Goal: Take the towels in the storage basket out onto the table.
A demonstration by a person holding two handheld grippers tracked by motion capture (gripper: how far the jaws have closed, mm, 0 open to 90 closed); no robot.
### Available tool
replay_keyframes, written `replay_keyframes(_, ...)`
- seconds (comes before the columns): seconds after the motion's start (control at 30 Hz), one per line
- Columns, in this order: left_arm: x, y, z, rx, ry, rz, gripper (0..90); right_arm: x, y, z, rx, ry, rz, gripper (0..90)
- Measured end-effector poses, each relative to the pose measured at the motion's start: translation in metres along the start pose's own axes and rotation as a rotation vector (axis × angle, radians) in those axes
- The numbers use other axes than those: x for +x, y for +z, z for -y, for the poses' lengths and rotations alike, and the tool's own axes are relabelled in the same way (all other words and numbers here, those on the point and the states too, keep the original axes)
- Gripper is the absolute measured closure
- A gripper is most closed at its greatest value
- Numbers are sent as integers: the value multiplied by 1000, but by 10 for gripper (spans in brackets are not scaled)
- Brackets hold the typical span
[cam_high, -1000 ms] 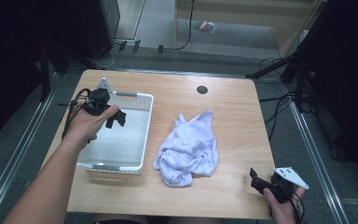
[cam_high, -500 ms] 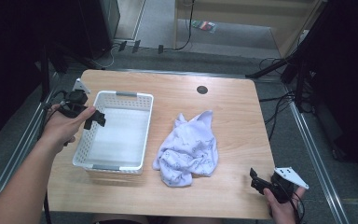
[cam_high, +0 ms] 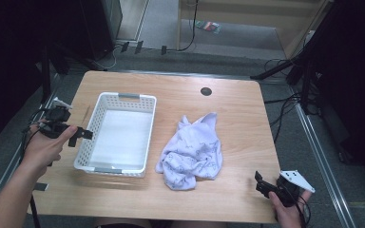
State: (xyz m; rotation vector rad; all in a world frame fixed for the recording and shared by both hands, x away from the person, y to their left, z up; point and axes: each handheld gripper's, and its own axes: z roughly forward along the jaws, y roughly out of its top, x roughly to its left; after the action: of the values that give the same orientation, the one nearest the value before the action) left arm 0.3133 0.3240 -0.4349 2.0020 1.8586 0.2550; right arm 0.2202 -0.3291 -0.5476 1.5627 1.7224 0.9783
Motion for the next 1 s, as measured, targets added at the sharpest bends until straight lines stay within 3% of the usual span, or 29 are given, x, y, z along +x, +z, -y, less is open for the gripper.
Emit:
replay_keyframes(0.1,8,-6,19,-65,-3,42,0,0,0,0,1,6,0,66)
replay_keyframes(0.2,10,-5,37,-124,-5,41,0,0,0,0,4,3,0,66)
replay_keyframes(0.33,12,-4,62,-206,3,77,0,0,0,0,2,3,1,66)
replay_keyframes(0.6,18,-8,105,-504,6,138,0,0,0,0,4,0,1,66)
replay_keyframes(0.63,18,-8,105,-504,6,138,0,0,0,0,3,0,1,66)
replay_keyframes(0.67,20,-8,114,-559,-5,171,0,0,0,0,3,0,1,66)
replay_keyframes(0.73,22,-8,121,-596,-21,189,0,0,0,0,4,2,2,66)
replay_keyframes(0.77,22,-8,121,-596,-21,189,0,0,0,0,4,2,2,66)
replay_keyframes(0.83,23,-6,132,-656,-15,189,0,0,0,0,4,4,2,66)
replay_keyframes(0.97,22,-3,143,-708,11,172,0,0,0,0,4,3,1,66)
replay_keyframes(1.0,23,0,149,-743,12,165,0,0,0,0,3,5,3,66)
